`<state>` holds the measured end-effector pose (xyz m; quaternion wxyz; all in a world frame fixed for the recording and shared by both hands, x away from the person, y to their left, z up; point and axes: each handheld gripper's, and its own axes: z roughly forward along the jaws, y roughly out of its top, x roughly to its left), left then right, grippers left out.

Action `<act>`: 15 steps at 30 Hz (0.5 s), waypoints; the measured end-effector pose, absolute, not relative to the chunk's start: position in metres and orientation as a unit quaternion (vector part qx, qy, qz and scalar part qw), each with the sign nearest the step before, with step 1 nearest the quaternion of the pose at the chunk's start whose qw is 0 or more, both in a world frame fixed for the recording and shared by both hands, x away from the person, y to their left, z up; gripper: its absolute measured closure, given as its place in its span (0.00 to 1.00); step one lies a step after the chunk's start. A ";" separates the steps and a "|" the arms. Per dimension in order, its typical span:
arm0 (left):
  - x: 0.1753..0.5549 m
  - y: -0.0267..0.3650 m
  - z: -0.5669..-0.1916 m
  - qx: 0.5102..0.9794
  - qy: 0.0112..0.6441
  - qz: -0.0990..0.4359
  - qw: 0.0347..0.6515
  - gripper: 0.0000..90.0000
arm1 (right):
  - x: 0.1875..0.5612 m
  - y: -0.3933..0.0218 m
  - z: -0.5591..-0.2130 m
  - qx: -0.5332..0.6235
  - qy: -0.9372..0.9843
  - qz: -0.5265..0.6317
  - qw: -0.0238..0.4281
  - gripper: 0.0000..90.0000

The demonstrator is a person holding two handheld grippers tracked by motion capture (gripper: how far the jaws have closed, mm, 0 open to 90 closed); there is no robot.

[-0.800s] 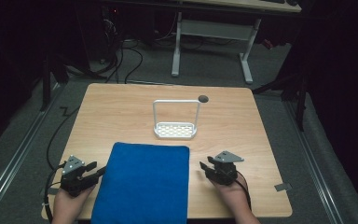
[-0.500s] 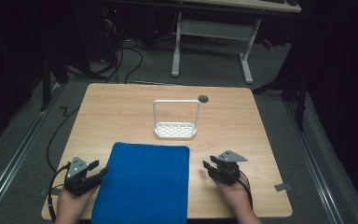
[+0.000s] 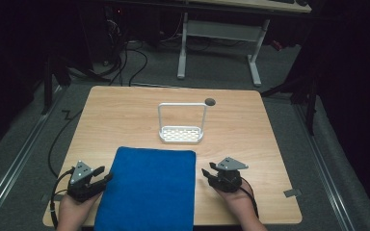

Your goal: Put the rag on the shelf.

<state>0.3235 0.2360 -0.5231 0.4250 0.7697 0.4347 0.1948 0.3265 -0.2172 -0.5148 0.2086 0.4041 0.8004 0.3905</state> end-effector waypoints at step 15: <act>0.317 0.205 -0.523 0.844 0.366 0.154 0.361 0.98 | 0.309 -0.169 -0.518 0.321 0.855 0.376 0.156 1.00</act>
